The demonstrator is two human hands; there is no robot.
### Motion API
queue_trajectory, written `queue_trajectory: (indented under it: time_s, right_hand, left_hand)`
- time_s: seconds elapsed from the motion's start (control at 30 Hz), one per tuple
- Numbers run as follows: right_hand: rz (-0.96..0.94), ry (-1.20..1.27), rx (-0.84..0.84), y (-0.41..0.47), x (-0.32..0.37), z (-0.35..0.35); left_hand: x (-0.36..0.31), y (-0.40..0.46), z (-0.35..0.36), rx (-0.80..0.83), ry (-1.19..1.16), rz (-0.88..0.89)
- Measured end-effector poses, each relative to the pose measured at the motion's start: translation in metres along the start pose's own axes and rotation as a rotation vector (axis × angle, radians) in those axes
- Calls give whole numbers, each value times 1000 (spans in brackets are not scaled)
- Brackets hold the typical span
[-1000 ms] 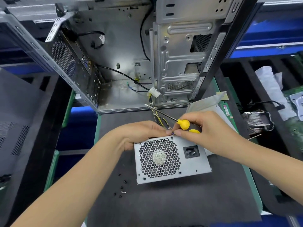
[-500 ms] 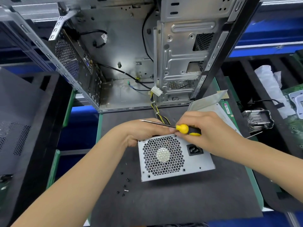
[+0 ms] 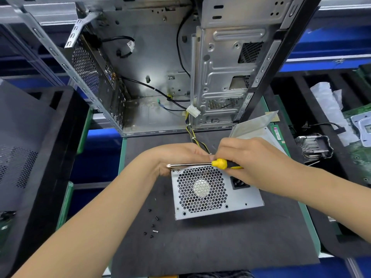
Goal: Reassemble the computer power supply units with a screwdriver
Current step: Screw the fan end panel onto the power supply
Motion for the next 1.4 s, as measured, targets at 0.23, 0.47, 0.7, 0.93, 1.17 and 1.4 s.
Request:
queue_trajectory:
  time_s: [0.23, 0.47, 0.7, 0.93, 1.17, 1.4]
  right_hand:
    - [82, 63, -37, 1, -7, 4]
    - [295, 289, 15, 4, -33, 11]
    - [291, 58, 210, 0, -35, -20]
    - [168, -205, 349, -5, -17, -69]
    - [129, -444, 333, -2, -9, -71]
    - [145, -488, 328, 0, -7, -74]
  left_hand:
    - [7, -4, -7, -34, -61, 47]
    - [2, -5, -8, -97, 123, 105]
    - [1, -4, -4, -38, 174, 107]
    - [3, -5, -3, -2, 92, 80]
    - [5, -4, -4, 16, 50, 72]
    - [4, -3, -4, 0, 20, 62]
Point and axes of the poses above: each hand's wrist, its own y-axis towards the middle knuckle, its own z-axis out of the palm, x = y × z, the point moved 7 cm from there along y, towards the middle knuckle, and after that the axes turned 6 degrees about -y, right-handed, at the moved point
